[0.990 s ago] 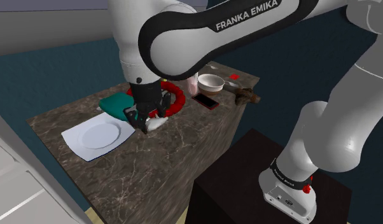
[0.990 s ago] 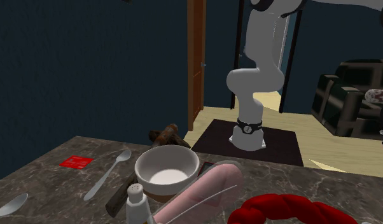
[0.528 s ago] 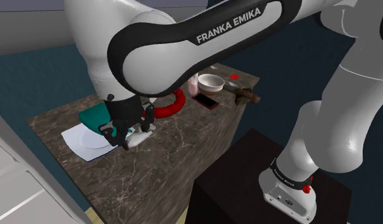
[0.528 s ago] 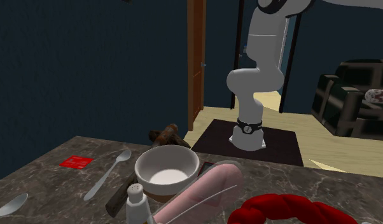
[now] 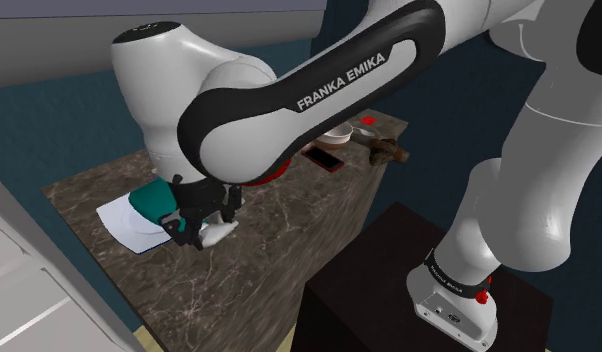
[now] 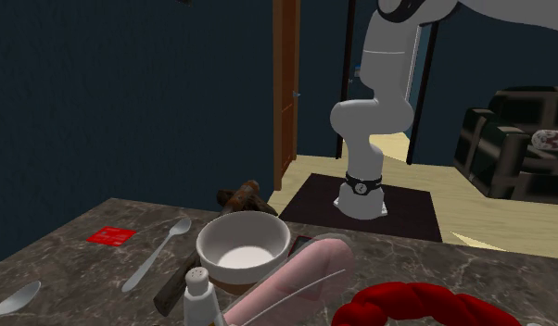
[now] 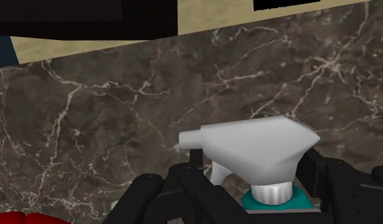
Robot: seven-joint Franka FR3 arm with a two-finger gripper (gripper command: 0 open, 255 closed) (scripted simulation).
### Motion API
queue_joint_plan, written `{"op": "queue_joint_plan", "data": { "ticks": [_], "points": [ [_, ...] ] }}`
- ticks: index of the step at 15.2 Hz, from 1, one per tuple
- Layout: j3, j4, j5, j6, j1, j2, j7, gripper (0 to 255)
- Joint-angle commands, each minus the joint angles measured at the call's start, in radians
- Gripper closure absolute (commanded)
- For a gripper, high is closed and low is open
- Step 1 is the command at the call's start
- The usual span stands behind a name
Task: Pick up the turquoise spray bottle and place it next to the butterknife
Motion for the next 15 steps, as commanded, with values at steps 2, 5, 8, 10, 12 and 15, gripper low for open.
{"op": "queue_joint_plan", "data": {
  "ticks": [2, 5, 8, 10, 12, 15],
  "points": [
    [-0.001, -0.028, -0.009, 0.042, 0.001, 0.016, 0.007, 255],
    [-0.003, -0.046, -0.02, 0.079, 0.003, 0.036, 0.015, 255],
    [-0.006, -0.062, -0.033, 0.115, 0.006, 0.058, 0.024, 255],
    [-0.008, -0.072, -0.042, 0.138, 0.008, 0.074, 0.031, 255],
    [-0.01, -0.079, -0.049, 0.156, 0.009, 0.086, 0.036, 255],
    [-0.01, -0.079, -0.049, 0.156, 0.009, 0.086, 0.036, 255]
  ]
}}
